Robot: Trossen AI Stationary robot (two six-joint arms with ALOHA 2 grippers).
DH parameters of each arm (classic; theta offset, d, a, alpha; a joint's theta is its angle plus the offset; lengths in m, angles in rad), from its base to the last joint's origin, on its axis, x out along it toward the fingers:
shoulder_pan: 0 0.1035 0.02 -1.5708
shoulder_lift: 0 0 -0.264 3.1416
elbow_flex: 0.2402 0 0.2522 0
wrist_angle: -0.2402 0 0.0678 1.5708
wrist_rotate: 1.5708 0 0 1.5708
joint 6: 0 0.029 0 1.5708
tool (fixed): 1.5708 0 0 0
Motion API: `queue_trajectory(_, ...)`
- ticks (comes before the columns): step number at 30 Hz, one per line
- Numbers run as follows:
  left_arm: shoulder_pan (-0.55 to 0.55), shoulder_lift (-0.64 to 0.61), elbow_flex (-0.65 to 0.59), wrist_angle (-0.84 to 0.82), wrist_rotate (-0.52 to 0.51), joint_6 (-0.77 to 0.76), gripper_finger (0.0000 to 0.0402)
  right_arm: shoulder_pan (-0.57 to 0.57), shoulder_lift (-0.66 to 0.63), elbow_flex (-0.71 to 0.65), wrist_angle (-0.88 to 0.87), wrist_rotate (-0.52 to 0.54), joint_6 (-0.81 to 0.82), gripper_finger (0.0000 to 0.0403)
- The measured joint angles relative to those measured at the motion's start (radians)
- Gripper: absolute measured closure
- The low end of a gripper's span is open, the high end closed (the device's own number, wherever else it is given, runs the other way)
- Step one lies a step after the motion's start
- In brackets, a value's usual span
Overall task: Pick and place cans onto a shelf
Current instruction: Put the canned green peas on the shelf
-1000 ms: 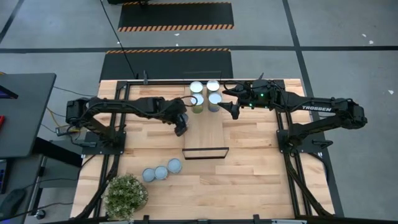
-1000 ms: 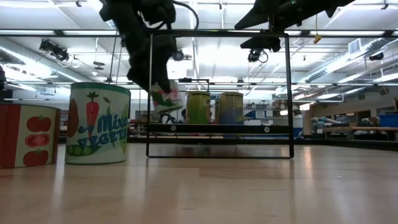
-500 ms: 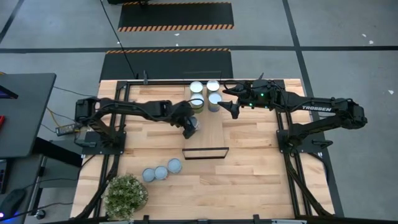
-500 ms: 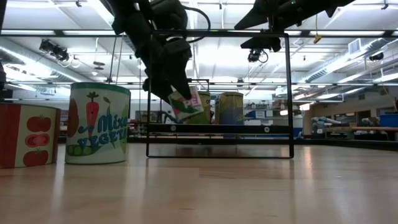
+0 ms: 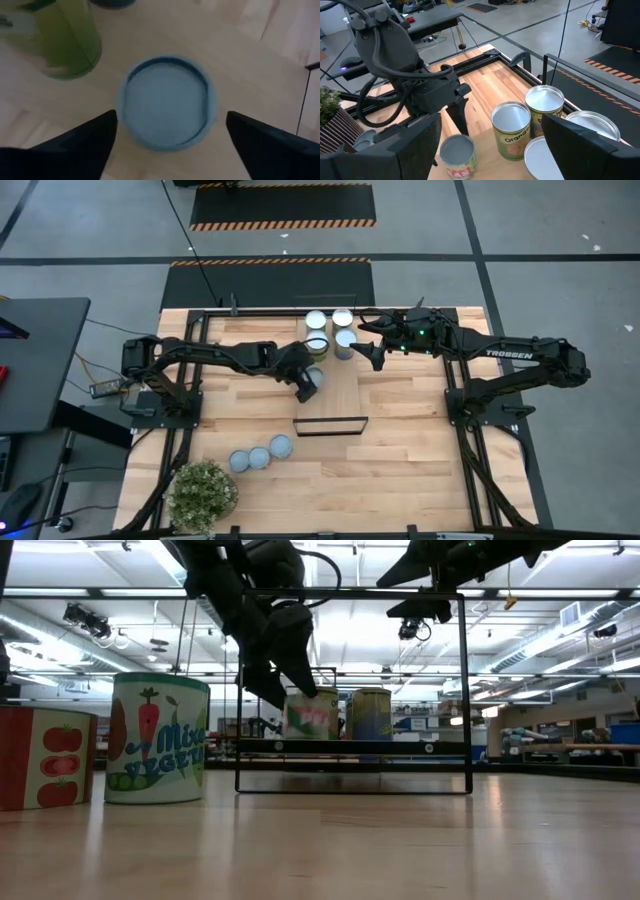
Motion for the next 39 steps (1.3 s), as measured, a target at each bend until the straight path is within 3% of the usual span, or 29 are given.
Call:
queue_trajectory(7,0.021,0.0,0.0,-0.008,-0.001,-0.054,0.0009,0.0,0.0,0.0,-0.001,-0.001,0.0,0.0053)
queue_trajectory(17,-0.005,-0.002,0.06,-0.132,-0.005,0.285,0.0008,0.001,0.0,0.0,-0.01,-0.006,0.01,0.0053)
queue_trajectory(21,-0.005,-0.002,0.048,-0.185,-0.102,0.345,0.0008,0.001,0.0,0.0,-0.01,-0.006,0.01,0.0053)
queue_trajectory(26,-0.003,-0.001,0.032,-0.188,-0.225,0.26,0.0008,0.001,0.0,0.0,-0.01,-0.006,0.01,0.0053)
queue_trajectory(39,-0.01,0.077,0.031,-0.11,-0.27,-0.157,0.0013,0.001,0.0,0.0,-0.008,-0.004,0.01,0.0053)
